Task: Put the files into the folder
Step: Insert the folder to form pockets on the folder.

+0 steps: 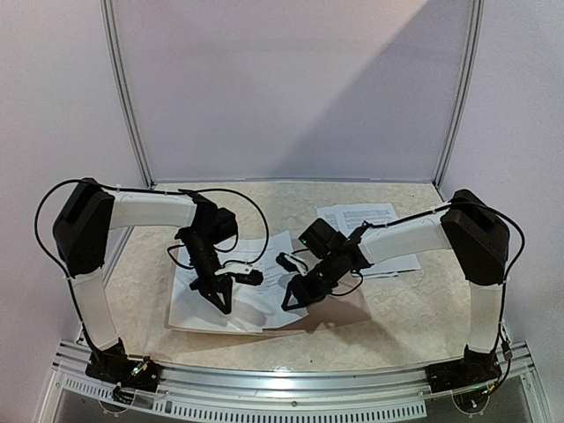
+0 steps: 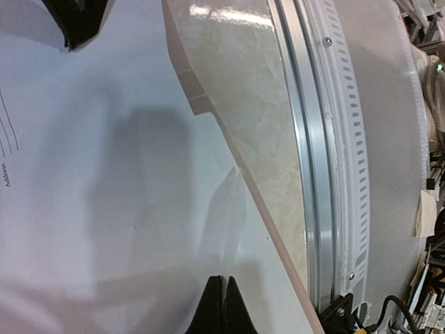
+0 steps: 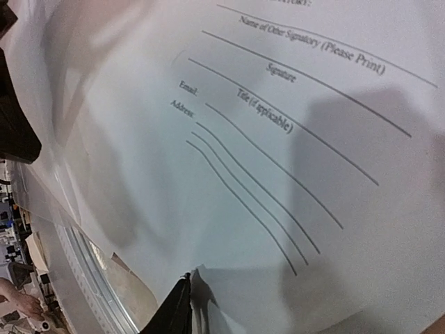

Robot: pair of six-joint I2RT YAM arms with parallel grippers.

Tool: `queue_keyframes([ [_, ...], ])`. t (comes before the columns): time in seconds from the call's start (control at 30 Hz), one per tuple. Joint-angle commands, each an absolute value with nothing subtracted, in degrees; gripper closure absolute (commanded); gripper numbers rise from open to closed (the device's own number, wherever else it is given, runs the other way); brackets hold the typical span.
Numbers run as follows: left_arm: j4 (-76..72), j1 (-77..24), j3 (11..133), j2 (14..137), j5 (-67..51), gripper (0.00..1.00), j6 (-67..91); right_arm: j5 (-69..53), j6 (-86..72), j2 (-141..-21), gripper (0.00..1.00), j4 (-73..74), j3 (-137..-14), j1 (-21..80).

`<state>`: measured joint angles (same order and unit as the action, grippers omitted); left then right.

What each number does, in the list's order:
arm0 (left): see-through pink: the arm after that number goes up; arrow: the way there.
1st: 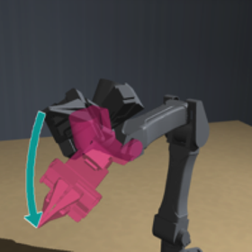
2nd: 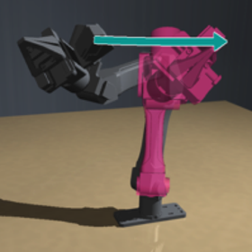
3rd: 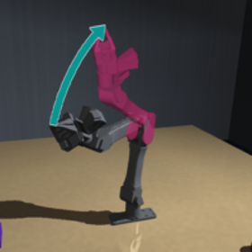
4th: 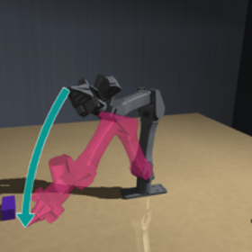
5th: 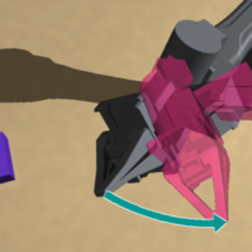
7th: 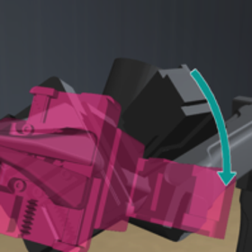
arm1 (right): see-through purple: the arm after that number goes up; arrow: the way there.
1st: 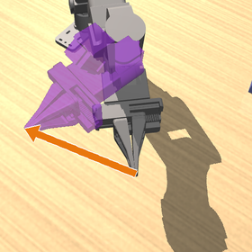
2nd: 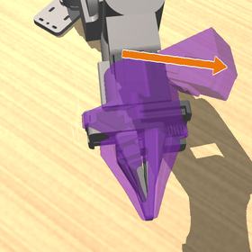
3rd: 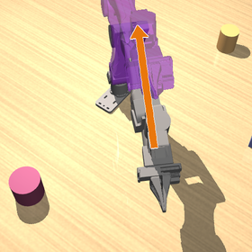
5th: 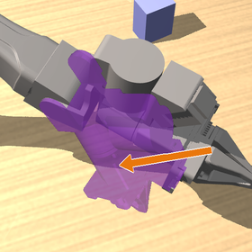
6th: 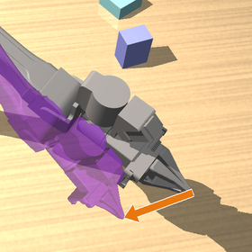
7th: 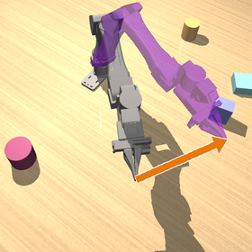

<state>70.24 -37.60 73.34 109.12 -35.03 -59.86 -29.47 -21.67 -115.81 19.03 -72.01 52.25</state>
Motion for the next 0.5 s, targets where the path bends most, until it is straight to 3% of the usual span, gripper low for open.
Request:
queue_keyframes([
  [0.0,70.5,-38.4,74.5,109.7,-34.5,1.00,-58.9,-34.1,-31.4,-114.9,0.67,7.9,-68.1,50.4],
  [0.13,68.0,-38.4,74.3,109.8,-33.2,0.96,-56.3,-37.0,-35.2,-116.0,0.89,3.1,-66.8,50.5],
  [0.2,66.5,-38.5,74.3,109.9,-31.8,0.93,-54.7,-37.5,-36.5,-116.8,0.94,1.6,-66.1,50.6],
  [0.3,65.7,-38.4,74.4,110.4,-30.5,0.88,-53.7,-37.9,-38.3,-117.4,0.97,-1.0,-65.3,50.9],
  [0.37,65.4,-38.4,74.4,110.5,-30.1,0.79,-53.1,-37.7,-39.2,-117.7,0.98,-2.0,-65.4,51.2],
  [0.47,65.9,-38.5,74.6,110.7,-30.8,0.77,-53.4,-37.7,-40.5,-118.2,1.00,-3.2,-65.6,51.6],
])
